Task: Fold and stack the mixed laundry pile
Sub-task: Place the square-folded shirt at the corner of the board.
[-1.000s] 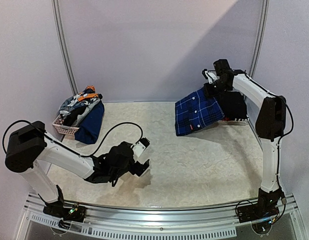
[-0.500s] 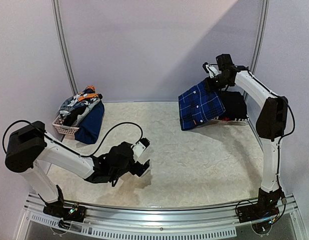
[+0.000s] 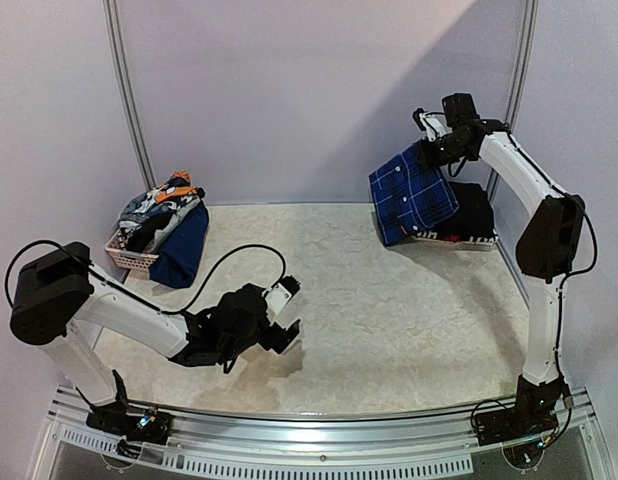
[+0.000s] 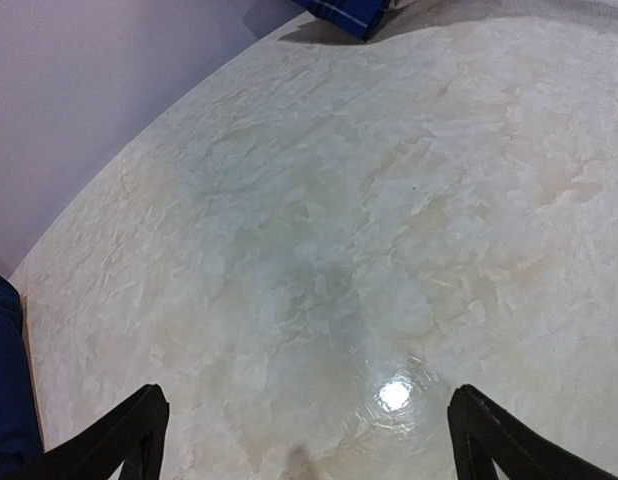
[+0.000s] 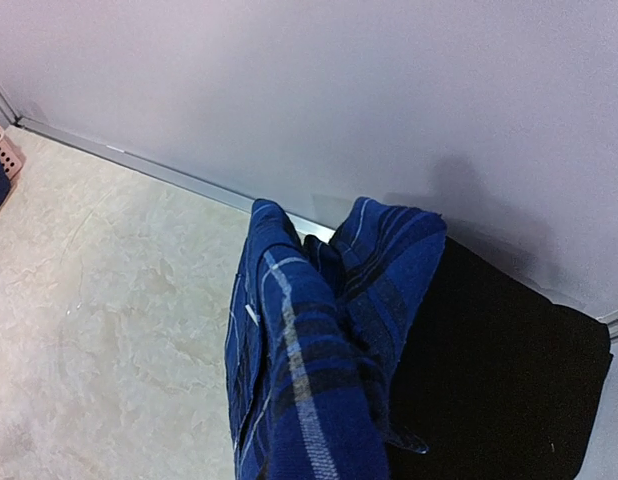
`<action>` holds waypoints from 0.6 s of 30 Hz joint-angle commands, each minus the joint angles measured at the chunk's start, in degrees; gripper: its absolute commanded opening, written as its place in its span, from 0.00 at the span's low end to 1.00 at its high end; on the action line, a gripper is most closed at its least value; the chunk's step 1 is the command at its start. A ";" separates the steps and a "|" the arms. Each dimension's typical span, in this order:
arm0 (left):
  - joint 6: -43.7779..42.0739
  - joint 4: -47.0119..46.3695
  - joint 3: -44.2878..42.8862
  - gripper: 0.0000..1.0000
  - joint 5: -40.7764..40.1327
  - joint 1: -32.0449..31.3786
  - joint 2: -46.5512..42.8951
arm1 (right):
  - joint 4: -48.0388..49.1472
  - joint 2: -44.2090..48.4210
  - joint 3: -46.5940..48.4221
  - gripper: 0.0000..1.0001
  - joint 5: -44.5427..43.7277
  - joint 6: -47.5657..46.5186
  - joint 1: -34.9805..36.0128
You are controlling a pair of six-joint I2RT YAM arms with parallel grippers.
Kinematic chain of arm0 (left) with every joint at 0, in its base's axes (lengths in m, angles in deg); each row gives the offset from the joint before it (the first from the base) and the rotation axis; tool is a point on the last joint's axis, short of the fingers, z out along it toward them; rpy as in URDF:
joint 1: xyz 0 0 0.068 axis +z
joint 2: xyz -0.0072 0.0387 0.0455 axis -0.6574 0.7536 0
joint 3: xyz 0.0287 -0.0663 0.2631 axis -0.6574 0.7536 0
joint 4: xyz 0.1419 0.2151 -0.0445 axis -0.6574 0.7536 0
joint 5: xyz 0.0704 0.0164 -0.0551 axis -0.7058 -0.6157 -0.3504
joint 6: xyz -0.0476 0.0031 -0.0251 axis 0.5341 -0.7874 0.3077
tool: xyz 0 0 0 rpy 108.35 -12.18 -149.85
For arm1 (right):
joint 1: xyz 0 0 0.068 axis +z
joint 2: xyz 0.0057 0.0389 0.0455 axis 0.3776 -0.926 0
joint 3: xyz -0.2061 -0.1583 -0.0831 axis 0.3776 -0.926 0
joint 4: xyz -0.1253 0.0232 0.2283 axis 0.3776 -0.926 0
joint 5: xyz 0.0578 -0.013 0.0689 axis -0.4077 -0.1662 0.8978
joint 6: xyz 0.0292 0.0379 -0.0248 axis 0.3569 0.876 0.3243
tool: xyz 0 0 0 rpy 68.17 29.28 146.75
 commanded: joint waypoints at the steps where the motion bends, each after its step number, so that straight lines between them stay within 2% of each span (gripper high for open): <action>1: 0.63 -0.44 0.01 0.99 0.65 0.83 0.48 | 0.51 3.30 3.02 0.00 -0.11 -0.26 -1.82; 18: 0.22 -0.23 -1.71 1.00 1.75 0.83 2.41 | -1.74 8.63 4.57 0.00 9.07 3.59 -3.26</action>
